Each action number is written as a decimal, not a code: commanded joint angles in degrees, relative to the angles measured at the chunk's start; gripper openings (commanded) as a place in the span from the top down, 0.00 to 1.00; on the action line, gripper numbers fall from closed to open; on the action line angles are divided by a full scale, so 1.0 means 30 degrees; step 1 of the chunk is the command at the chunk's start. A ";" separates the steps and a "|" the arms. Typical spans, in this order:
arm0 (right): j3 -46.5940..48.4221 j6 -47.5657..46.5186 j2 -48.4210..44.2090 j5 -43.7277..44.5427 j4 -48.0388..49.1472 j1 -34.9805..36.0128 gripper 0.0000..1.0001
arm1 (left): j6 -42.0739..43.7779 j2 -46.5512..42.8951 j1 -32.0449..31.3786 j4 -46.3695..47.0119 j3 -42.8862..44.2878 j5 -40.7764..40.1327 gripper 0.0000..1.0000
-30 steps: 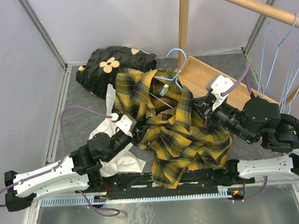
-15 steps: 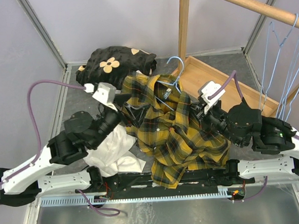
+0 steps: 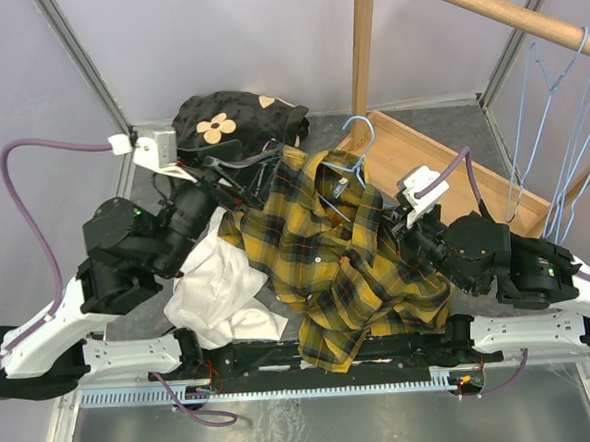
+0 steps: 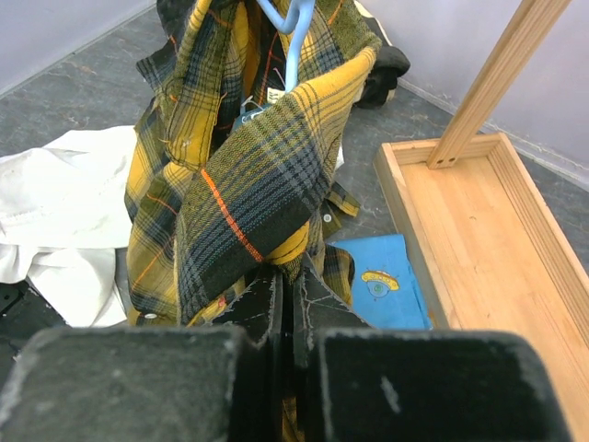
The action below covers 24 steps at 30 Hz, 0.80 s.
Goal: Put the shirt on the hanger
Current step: Hang the shirt on the hanger.
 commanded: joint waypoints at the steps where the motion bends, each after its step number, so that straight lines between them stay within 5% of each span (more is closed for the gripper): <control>1: -0.0513 0.0540 -0.0626 0.1069 0.1049 0.0005 1.00 | -0.1271 0.1036 0.0035 0.0972 0.0815 0.0353 0.07; 24: -0.0901 0.0585 -0.0161 0.0753 0.0842 -0.0011 1.00 | -0.1402 0.1591 0.0027 0.0442 0.1858 0.2112 0.04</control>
